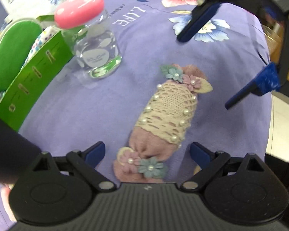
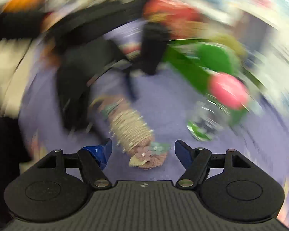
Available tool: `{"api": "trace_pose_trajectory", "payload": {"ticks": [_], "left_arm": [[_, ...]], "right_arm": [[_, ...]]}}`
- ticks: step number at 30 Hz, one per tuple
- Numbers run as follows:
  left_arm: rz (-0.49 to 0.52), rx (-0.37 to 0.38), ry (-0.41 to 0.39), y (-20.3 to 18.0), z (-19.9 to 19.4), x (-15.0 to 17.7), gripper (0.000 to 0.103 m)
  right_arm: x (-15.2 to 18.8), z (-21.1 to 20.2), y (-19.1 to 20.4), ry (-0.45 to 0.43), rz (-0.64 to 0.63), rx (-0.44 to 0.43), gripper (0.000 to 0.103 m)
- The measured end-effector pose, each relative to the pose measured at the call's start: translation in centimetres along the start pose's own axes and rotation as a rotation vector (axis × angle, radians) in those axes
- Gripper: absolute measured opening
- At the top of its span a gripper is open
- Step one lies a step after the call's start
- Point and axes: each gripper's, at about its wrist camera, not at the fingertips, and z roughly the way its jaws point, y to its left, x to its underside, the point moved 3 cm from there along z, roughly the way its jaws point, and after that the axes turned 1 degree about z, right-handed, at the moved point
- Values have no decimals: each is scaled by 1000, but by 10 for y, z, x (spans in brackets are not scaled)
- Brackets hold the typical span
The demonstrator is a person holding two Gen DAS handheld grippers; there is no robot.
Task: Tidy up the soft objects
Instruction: 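Grasp the pink lace pouch with the right gripper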
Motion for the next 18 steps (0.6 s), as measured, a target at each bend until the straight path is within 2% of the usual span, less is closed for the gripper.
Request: {"api": "trace_pose_trajectory", "payload": {"ticks": [1, 3, 7, 10, 11, 13, 16, 18], "left_arm": [[22, 18, -3, 2, -1, 0, 95], [75, 35, -10, 3, -2, 0, 95], [118, 68, -8, 7, 3, 0, 96], [118, 91, -21, 9, 4, 1, 96], [117, 94, -24, 9, 5, 1, 96], [109, 98, -39, 10, 7, 3, 95], [103, 98, -61, 11, 3, 7, 88], [96, 94, -64, 7, -1, 10, 83]], "right_arm": [[-4, 8, -1, 21, -63, -37, 58], [-7, 22, -9, 40, -111, -89, 58], [-10, 50, -26, 50, -89, -208, 58], [-4, 71, -28, 77, -108, -253, 58], [-1, 75, -28, 62, -95, -268, 59], [5, 77, -30, 14, -68, -275, 61], [5, 81, -36, 30, 65, -263, 66], [6, 79, -32, 22, 59, -232, 66]]}}
